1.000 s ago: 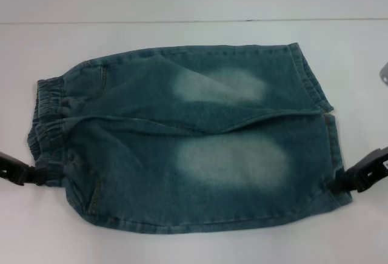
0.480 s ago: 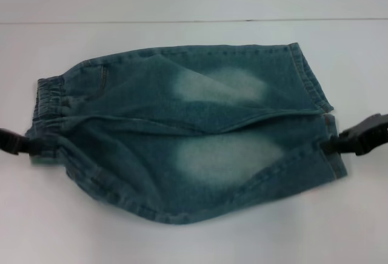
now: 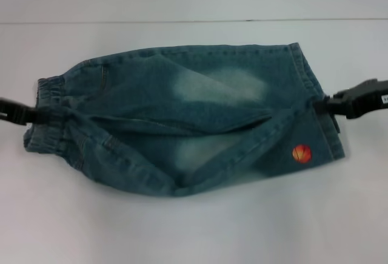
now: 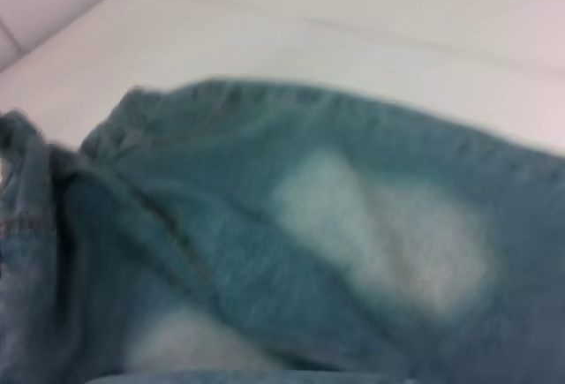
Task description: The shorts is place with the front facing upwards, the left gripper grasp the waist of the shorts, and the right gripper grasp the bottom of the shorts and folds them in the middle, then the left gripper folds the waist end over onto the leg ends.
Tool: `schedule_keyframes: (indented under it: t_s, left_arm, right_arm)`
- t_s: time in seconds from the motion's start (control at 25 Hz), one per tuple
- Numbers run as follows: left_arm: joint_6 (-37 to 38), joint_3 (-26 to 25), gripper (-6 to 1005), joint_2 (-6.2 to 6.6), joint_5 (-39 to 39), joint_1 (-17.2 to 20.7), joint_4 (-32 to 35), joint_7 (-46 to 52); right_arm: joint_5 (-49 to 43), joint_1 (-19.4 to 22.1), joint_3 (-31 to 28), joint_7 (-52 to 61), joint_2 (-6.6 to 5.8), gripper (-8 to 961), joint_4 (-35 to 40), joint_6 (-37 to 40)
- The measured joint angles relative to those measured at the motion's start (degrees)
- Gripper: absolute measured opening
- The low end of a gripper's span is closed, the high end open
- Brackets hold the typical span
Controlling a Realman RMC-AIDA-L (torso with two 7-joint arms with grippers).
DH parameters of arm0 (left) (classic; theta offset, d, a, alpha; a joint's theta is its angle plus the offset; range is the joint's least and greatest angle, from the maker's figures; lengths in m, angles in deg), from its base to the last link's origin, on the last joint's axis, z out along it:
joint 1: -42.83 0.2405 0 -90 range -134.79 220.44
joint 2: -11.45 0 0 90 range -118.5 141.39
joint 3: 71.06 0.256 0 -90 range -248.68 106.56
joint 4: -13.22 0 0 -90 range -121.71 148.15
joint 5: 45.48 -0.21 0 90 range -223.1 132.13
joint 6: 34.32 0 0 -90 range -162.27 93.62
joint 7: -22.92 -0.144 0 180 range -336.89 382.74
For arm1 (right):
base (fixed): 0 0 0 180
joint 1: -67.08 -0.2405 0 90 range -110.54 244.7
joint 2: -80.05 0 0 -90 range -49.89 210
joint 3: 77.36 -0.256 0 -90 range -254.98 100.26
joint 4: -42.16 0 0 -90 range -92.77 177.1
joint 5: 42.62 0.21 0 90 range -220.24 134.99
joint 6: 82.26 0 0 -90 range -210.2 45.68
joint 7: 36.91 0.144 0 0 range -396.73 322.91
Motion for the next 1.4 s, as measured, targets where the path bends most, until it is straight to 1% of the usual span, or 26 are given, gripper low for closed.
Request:
schedule_keyframes:
  t_s: [0.16, 0.36, 0.48, 0.56, 0.88, 1.0, 1.24, 1.4]
  left_arm:
    - [-1.8, 0.0, 71, -0.02, 1.4, 0.0, 0.0, 0.0]
    - [-4.5, 0.3, 71, -0.63, 4.2, 0.1, 0.1, -0.6]
    - [-6.0, 0.5, 71, -1.08, 5.9, 0.3, 0.2, -1.2]
    - [-6.9, 0.5, 71, -1.3, 6.5, 0.3, 0.2, -1.5]
    - [-11.7, 0.6, 70, -2.05, 7.5, 0.3, -0.2, -2.0]
    - [-12.9, 0.7, 70, -2.37, 7.8, 0.3, -0.4, -2.1]
    - [-16.2, 1.7, 71, -3.45, 8.0, 0.1, -0.5, -2.3]
    - [-19.2, 3.1, 71, -3.72, 8.0, -0.1, -1.5, -2.1]
  right_arm:
    - [3.2, 0.8, -2.5, -3.3, 0.41, 53, -0.3, -3.7]
    - [7.2, 1.4, -4.1, -7.4, 0.57, 53, -2.1, -6.5]
    - [8.2, 1.6, -4.7, -9.7, 1.28, 53, -2.7, -9.0]
    - [9.6, 1.5, -4.8, -11.4, 1.53, 52, -3.4, -10.6]
    - [14.2, 0.9, -4.7, -15.5, 1.59, 46, -6.4, -17.3]
    - [14.9, 0.1, -4.3, -16.6, 1.61, 45, -8.2, -20.3]
    - [14.9, -2.7, -2.8, -18.4, 1.6, 44, -12.8, -26.5]
    - [14.9, -4.8, -2.1, -19.2, 1.59, 45, -15.9, -30.5]
